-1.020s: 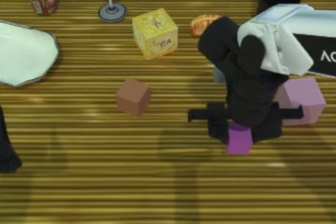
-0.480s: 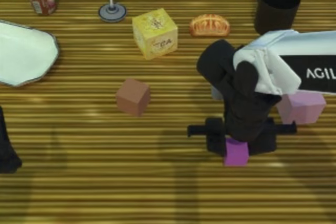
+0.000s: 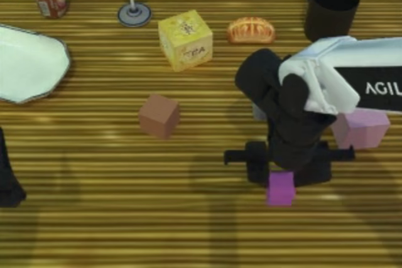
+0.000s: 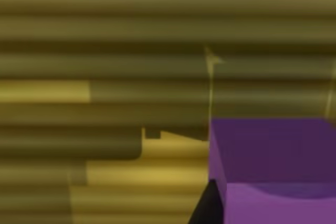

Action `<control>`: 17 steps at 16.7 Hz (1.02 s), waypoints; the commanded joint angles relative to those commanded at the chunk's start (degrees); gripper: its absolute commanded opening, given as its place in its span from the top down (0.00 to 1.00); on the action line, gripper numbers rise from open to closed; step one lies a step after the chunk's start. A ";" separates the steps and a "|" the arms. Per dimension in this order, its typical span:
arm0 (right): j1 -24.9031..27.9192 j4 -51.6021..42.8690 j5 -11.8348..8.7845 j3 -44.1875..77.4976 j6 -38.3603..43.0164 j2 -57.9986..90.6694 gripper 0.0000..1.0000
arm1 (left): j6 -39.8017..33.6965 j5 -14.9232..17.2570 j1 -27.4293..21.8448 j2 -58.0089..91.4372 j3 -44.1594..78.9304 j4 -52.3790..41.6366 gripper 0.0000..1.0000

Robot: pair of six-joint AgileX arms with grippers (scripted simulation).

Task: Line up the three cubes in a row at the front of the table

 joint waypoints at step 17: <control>0.14 -2.40 0.00 1.85 0.10 -0.81 0.00 | 0.00 0.00 0.00 0.00 0.00 0.00 0.00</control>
